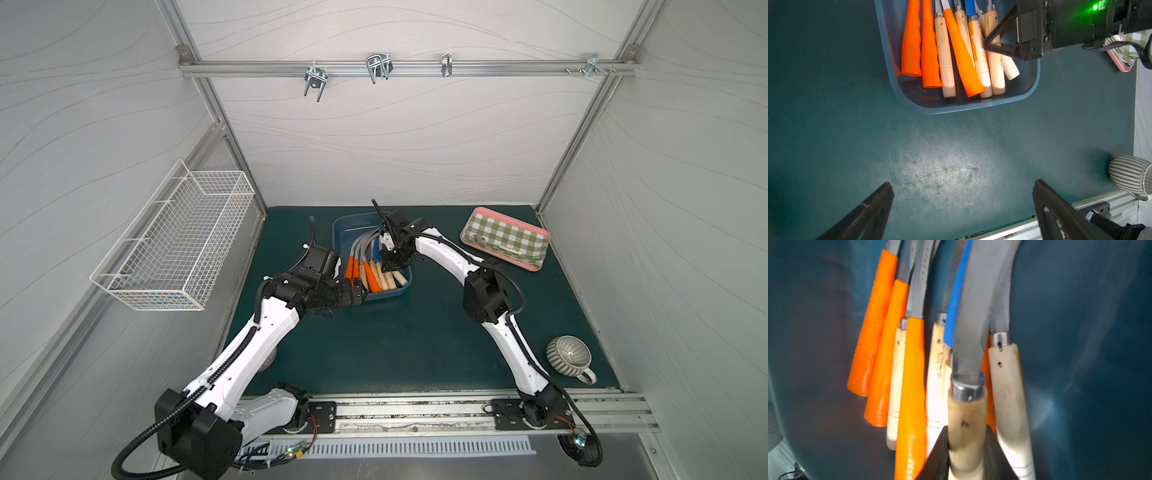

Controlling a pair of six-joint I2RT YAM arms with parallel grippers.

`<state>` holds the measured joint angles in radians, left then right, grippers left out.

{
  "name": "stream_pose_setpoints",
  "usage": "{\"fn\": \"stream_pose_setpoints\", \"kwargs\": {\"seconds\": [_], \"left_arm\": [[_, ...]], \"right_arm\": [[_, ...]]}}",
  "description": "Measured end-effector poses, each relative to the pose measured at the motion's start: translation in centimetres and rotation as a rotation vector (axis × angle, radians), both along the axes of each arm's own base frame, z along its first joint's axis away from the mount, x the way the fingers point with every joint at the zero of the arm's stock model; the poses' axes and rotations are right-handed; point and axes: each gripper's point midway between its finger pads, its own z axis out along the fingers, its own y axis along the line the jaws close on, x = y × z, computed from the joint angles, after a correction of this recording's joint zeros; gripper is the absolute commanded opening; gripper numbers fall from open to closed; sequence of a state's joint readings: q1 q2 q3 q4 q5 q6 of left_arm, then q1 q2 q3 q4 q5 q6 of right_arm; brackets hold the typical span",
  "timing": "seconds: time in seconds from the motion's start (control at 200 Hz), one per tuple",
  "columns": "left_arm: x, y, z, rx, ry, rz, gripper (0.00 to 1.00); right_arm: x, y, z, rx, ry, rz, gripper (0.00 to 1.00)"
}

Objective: Put small sickles into storage boxes
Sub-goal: Place the sickle in the storage box, then reset both arms

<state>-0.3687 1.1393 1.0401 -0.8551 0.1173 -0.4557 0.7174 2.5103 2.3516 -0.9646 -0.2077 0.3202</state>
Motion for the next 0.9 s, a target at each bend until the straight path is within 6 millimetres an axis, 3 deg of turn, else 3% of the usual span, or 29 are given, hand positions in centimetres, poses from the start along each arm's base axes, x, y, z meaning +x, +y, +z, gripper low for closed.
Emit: {"fn": "stream_pose_setpoints", "kwargs": {"seconds": [0.28,0.45,0.72,0.9], "left_arm": [[0.3,-0.2,-0.6,-0.002,0.022,-0.002,0.99],[0.4,-0.2,-0.7,-0.004,0.026,-0.001,0.99],[0.9,-0.3,-0.2,-0.008,0.006,0.002,0.99],[1.3,0.0,0.0,0.006,-0.017,0.004,0.99]], "right_arm": [[0.5,0.2,0.6,0.042,0.004,-0.005,0.71],[0.3,0.3,2.9,0.070,-0.023,0.005,0.99],[-1.7,-2.7,9.2,0.107,-0.084,0.000,0.99],[-3.8,-6.0,11.7,0.110,-0.127,-0.008,0.99]]}}
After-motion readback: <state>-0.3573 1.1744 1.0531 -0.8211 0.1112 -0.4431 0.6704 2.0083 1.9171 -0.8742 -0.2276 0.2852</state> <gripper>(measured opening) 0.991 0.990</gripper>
